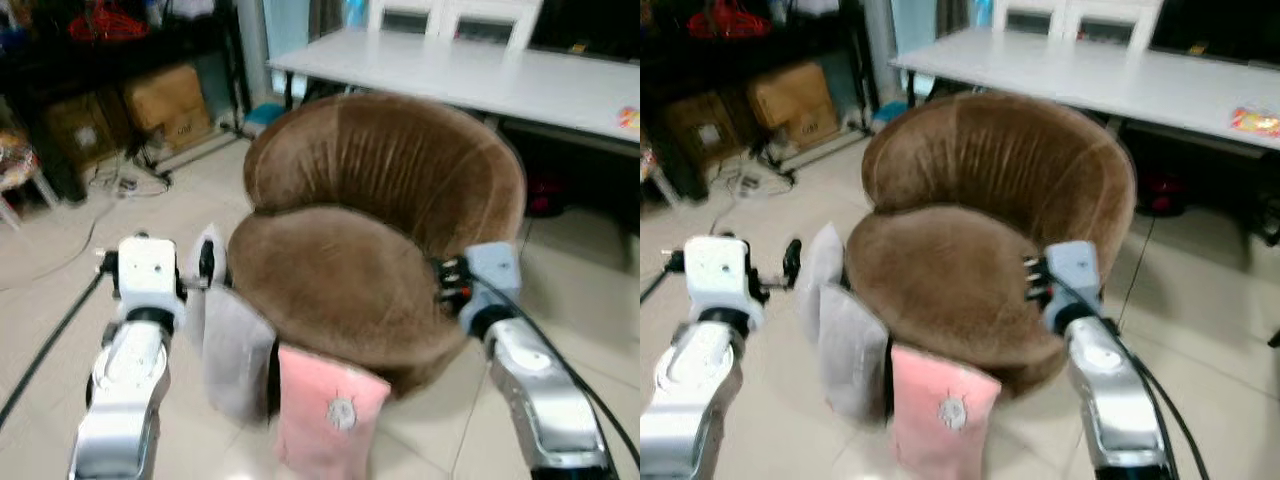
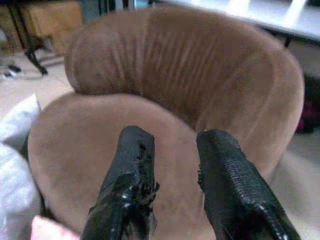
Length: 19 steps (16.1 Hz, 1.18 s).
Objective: Move the pillow to the sofa from floor
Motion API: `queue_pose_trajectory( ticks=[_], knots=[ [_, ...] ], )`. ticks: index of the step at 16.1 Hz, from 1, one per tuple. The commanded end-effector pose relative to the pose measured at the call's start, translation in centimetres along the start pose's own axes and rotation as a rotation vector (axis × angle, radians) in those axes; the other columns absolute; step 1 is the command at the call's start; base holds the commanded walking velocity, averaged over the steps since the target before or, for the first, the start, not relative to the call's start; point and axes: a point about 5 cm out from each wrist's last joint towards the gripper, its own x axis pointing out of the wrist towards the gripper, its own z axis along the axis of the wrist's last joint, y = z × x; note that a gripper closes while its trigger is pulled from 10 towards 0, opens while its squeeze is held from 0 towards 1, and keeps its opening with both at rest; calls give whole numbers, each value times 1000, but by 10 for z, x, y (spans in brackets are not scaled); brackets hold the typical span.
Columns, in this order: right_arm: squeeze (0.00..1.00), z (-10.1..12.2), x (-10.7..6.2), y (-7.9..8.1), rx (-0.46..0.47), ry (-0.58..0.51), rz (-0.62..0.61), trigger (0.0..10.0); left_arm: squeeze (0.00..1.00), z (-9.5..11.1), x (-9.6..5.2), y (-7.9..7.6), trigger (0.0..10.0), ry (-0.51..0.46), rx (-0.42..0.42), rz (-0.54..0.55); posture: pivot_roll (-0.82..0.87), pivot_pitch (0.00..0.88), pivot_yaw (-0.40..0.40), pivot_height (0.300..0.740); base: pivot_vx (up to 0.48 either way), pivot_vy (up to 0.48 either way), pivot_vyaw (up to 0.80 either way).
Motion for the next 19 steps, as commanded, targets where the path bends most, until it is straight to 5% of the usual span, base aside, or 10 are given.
queue_pose_trajectory(
  ticks=[1, 5, 15, 16, 17, 18, 19],
  knots=[
    [0, 3, 0, 3, 36, -21, -8, 10000, 0, 0, 0, 5, 10000, 1, 31, 17, -178, 0, 32, 740, 0, 0, 0],
    [0, 9, -2, 3, 71, -76, -35, 10000, 0, 4, -1, 7, 10000, -36, 94, 11, -172, 0, 31, 740, 0, 0, 0],
    [0, 11, -7, 3, 130, -135, -53, 10000, 0, 8, -2, 7, 10000, -86, 51, 3, -173, 0, 33, 656, 0, 0, 0],
    [0, 11, -7, 4, 128, -135, -52, 10000, 329, 8, -2, 6, 10000, -86, 19, -7, -172, 0, 34, 646, 0, 0, 0],
    [0, 10, -7, 4, 127, -136, -51, 10000, 1000, 8, -2, 6, 10000, -85, -17, -14, -172, 0, 34, 636, 0, 0, 0],
    [0, 10, -7, 4, 136, -138, -45, 10000, 1000, 8, -2, 6, 10000, -86, -22, -18, -172, 0, 34, 631, 0, 0, 0],
    [788, 11, -7, 4, 126, -142, -46, 10000, 1000, 8, -2, 6, 10000, -85, -19, -19, -172, 0, 34, 626, 0, 0, 0]
  ],
)
